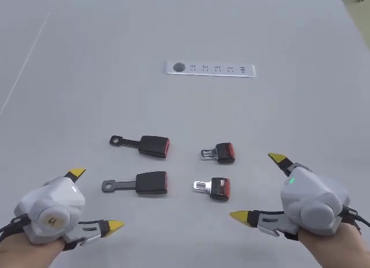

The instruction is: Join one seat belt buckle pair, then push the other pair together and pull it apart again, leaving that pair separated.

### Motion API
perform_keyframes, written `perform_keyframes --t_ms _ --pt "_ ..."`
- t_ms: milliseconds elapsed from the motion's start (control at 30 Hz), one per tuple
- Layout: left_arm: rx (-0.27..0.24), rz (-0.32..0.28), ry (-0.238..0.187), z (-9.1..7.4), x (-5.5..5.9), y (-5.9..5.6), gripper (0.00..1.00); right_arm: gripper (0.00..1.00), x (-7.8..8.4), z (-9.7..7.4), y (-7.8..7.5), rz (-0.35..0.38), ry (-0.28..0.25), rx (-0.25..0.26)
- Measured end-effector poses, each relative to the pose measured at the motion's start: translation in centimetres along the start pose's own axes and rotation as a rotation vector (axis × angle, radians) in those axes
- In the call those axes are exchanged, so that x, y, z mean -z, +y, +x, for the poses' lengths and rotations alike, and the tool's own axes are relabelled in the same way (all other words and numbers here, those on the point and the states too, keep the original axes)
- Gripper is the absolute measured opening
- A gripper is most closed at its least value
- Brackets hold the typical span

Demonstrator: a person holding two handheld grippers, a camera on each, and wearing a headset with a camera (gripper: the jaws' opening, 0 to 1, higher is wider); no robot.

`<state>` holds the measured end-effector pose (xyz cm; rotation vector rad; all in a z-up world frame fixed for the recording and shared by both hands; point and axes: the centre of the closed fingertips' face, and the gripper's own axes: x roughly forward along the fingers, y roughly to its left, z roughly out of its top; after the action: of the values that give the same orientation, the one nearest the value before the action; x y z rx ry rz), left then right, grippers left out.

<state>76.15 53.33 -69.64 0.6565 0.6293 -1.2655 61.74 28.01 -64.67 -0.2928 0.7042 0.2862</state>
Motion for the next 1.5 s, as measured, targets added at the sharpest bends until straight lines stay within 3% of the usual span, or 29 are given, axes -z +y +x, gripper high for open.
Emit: perform_keyframes --t_ms 133,300,533,633,700,900,1100,1367,1400,1433,1467,1500 --pt "0.007 0.006 0.015 0.2 0.5 -0.2 0.86 0.83 -0.8 0.0 0.3 -0.042 -0.035 -0.016" --pt "0.026 0.036 0.027 0.4 0.6 -0.6 0.86 0.74 -0.8 0.2 0.5 -0.069 -0.034 -0.041" --pt "0.065 0.094 0.034 1.1 -0.6 -0.9 0.82 0.67 -0.5 0.6 0.8 -0.076 -0.018 -0.079" --pt "0.088 0.184 0.052 1.8 -1.3 -0.9 0.81 0.63 -0.8 1.0 1.2 -0.088 -0.046 -0.105" --pt "0.090 0.199 0.057 2.4 -1.4 -0.6 0.81 0.60 -0.6 1.3 1.3 -0.095 -0.034 -0.117" --pt "0.120 0.238 0.074 3.6 -1.4 -0.6 0.78 0.60 -0.6 1.9 1.5 -0.134 -0.027 -0.132" --pt "0.150 0.282 0.064 4.7 -1.3 -1.1 0.72 0.63 -0.5 2.8 1.0 -0.140 -0.020 -0.121" --pt "0.167 0.313 0.077 6.7 -1.2 -1.7 0.69 0.56 0.5 4.9 2.3 -0.136 0.011 -0.185" --pt "0.171 0.311 0.075 7.1 -1.2 -1.8 0.69 0.56 0.7 5.2 2.5 -0.141 0.016 -0.192" --pt "0.195 0.278 0.039 7.3 -1.7 -2.4 0.66 0.55 0.9 5.5 2.6 -0.139 0.026 -0.198" --pt "0.183 0.296 0.063 7.4 -1.4 -2.0 0.66 0.55 1.0 5.6 2.7 -0.137 0.030 -0.201" --pt "0.187 0.297 0.049 7.4 -1.9 -2.0 0.66 0.55 1.2 6.1 2.9 -0.138 0.044 -0.208"
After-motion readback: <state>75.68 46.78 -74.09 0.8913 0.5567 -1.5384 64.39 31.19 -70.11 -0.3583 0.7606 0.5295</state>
